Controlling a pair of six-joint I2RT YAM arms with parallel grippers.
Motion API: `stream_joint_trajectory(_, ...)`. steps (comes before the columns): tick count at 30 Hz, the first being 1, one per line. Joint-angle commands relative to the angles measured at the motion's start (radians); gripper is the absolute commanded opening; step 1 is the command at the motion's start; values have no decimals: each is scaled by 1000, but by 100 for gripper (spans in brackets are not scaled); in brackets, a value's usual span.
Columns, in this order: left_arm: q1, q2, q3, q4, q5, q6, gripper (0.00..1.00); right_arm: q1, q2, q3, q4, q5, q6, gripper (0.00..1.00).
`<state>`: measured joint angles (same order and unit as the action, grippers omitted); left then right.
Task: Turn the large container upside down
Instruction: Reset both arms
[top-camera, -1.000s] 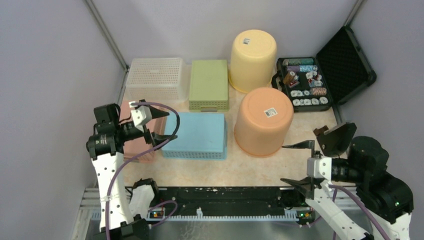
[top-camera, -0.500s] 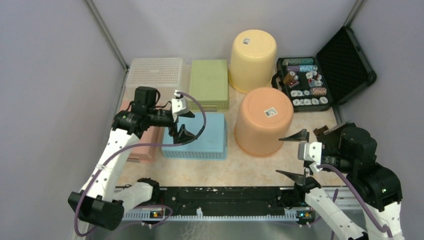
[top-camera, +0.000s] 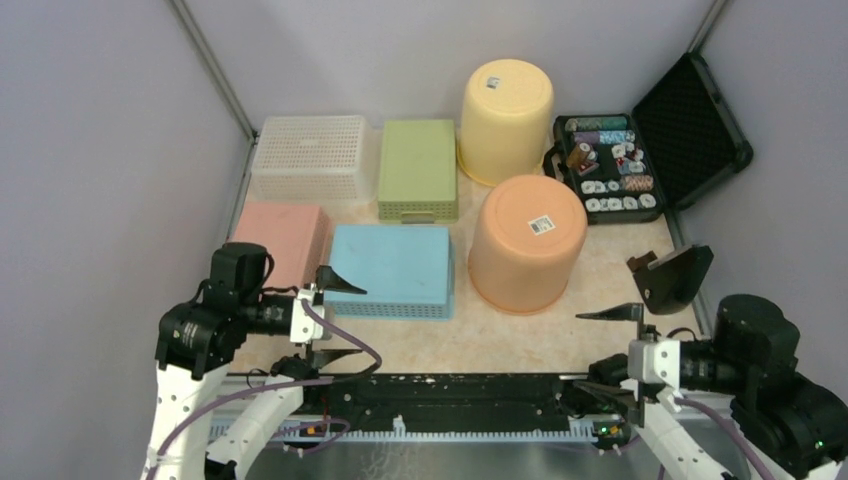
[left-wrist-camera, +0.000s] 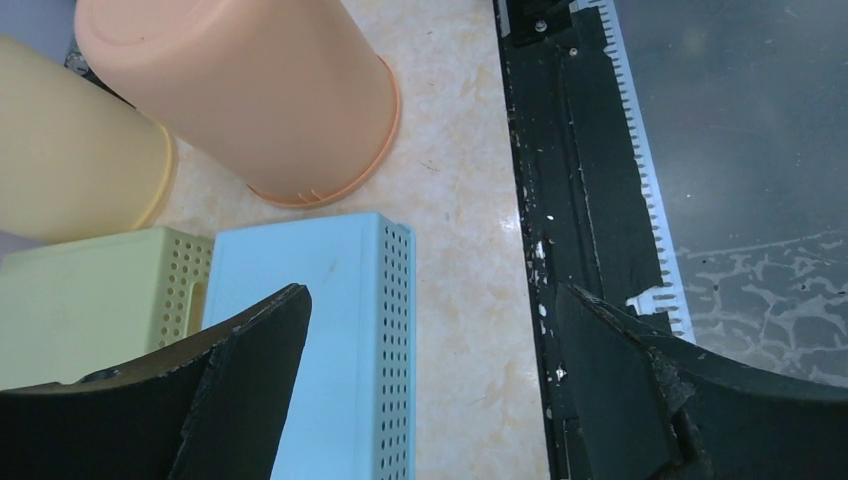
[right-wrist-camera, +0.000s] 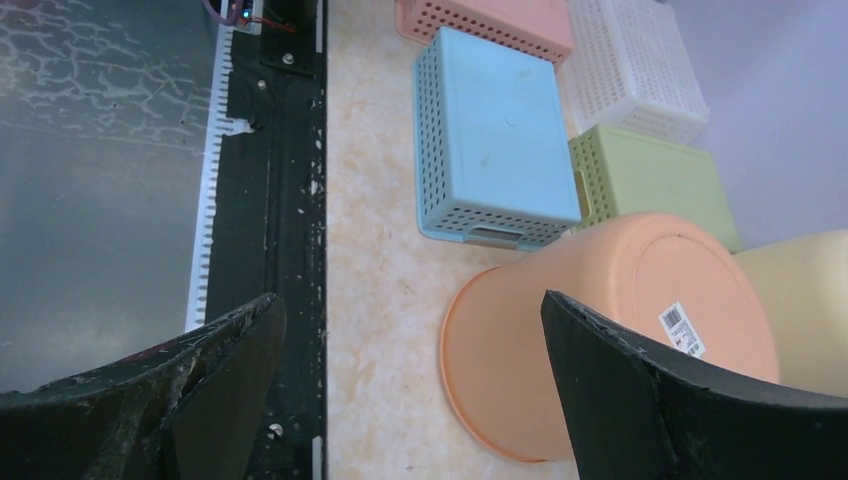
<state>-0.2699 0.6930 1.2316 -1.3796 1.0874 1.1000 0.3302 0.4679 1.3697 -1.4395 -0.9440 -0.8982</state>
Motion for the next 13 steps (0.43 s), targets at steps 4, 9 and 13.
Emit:
stream_joint_trajectory(4, 12, -19, -7, -33, 18, 29, 99, -13, -46, 74, -59, 25, 13, 99)
stream_joint_trajectory(9, 14, -11, -9, -34, 36, 38, 99, -13, -33, 89, -62, 14, 16, 99)
stream_joint_trajectory(13, 14, -4, -8, -33, 46, 36, 99, -18, -26, 84, -61, 0, 7, 99)
